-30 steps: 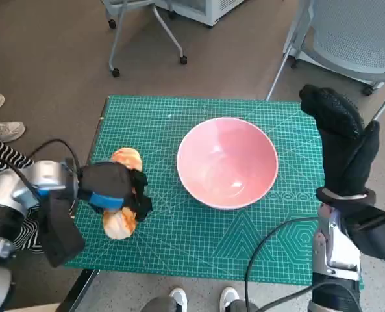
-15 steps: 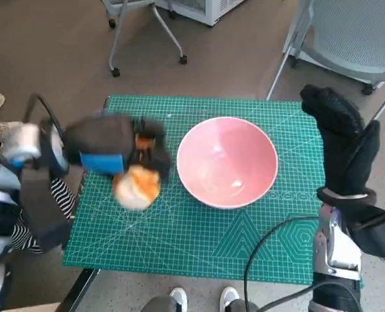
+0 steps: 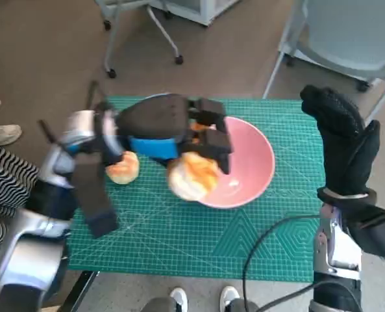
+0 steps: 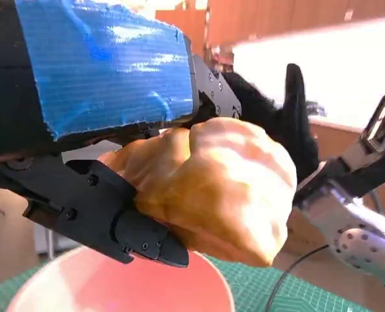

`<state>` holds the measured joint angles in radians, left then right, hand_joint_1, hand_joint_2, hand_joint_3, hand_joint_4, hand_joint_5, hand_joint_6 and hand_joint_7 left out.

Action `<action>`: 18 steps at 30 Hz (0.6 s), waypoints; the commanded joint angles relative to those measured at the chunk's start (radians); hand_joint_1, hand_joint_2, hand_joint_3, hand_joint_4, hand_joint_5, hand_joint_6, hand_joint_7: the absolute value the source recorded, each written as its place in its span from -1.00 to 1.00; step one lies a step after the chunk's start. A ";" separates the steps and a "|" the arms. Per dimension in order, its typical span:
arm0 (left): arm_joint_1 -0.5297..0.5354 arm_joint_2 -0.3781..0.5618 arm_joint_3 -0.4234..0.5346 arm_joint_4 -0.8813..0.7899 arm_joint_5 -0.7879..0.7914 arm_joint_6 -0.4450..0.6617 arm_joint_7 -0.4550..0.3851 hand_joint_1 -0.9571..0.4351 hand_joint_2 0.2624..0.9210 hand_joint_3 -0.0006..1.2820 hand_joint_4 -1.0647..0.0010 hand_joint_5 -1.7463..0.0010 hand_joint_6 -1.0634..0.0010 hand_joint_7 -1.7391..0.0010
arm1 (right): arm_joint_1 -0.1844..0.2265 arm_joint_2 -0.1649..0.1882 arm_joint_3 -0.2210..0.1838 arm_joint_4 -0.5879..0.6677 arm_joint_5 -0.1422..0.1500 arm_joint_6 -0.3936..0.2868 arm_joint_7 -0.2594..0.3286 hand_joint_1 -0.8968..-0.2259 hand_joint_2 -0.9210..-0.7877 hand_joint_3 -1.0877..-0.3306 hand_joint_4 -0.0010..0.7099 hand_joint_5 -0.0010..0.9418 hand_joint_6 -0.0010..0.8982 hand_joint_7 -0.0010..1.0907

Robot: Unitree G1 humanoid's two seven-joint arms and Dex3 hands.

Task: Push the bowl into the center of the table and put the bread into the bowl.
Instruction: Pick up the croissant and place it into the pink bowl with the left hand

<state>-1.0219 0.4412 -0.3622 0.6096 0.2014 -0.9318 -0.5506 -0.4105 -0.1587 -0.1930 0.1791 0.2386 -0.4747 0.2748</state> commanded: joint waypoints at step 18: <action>-0.174 -0.181 -0.112 0.440 0.361 0.011 0.256 0.37 1.00 -0.84 -0.20 -0.33 -0.14 -0.43 | 0.063 -0.014 -0.014 -0.032 -0.008 0.008 -0.012 -0.42 -1.00 -0.07 -0.44 -1.00 -0.75 -0.02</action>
<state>-1.1634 0.2707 -0.4573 1.0153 0.5328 -0.9226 -0.3250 -0.3718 -0.1620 -0.2006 0.1500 0.2371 -0.4746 0.2724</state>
